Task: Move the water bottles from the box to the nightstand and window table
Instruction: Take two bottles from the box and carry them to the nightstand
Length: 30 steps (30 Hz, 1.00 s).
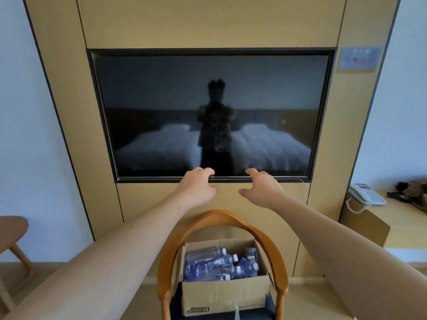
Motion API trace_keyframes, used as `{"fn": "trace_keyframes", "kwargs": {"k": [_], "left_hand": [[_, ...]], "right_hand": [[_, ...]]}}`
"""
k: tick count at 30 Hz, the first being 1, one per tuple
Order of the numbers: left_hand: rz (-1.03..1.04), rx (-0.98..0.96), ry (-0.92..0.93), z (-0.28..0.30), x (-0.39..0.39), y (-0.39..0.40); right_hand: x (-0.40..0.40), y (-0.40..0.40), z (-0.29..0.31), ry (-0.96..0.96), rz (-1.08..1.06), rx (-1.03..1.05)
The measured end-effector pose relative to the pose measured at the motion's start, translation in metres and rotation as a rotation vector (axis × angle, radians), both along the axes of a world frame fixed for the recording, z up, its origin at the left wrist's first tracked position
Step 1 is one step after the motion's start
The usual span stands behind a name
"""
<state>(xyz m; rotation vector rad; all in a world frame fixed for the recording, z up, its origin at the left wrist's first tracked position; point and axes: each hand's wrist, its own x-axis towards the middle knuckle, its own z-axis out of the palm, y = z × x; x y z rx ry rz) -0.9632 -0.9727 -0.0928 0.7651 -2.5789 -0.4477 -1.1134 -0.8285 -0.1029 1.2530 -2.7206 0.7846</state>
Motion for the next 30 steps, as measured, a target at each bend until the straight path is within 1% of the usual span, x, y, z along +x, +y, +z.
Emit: {"fn": "trace_keyframes", "kwargs": {"k": [5,11,16,21,26,30], "left_hand": [[0.070,0.047,-0.009,-0.011,-0.072,-0.061],[0.094,0.105,-0.098,-0.056,-0.135,-0.119],[0.064,0.172,-0.162,-0.109,-0.179,-0.168],[0.034,0.295,-0.248,-0.171,-0.217,-0.215],[-0.003,0.421,-0.337,-0.225,-0.250,-0.256],[-0.013,0.518,-0.413,-0.270,-0.261,-0.272]], "right_hand": [[-0.079,-0.070,-0.012,-0.037,0.040,0.007],[-0.140,-0.136,-0.071,-0.156,0.035,0.039],[-0.185,-0.181,-0.125,-0.214,0.019,0.112],[-0.217,-0.222,-0.178,-0.318,-0.014,0.230],[-0.236,-0.261,-0.227,-0.407,-0.043,0.364],[-0.243,-0.279,-0.264,-0.492,-0.053,0.433]]}}
